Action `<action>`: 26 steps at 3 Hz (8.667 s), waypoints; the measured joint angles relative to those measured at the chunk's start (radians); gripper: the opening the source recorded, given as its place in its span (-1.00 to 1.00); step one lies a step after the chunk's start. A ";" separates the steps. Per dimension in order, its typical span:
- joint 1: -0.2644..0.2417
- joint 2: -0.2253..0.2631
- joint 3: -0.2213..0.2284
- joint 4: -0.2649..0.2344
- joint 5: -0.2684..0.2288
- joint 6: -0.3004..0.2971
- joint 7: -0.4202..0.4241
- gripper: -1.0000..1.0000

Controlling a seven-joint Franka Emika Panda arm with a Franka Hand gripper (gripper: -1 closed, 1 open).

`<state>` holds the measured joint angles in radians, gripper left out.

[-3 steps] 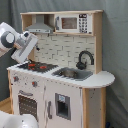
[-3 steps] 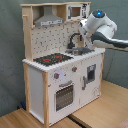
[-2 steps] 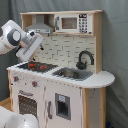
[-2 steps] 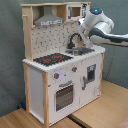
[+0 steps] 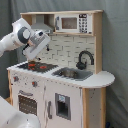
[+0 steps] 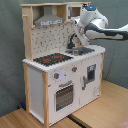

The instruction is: Play with the kitchen

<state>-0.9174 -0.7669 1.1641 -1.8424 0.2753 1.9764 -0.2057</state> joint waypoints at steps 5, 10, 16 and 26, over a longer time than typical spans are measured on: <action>-0.326 0.224 0.223 -0.012 0.000 -0.125 0.126 1.00; -0.667 0.229 0.549 0.122 0.056 -0.162 0.198 1.00; -0.619 0.281 0.513 0.407 0.060 -0.428 0.237 -1.00; -0.956 0.098 1.158 0.805 0.072 -0.326 0.064 -1.00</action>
<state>-1.8735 -0.6693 2.3226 -1.0371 0.3472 1.6507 -0.1415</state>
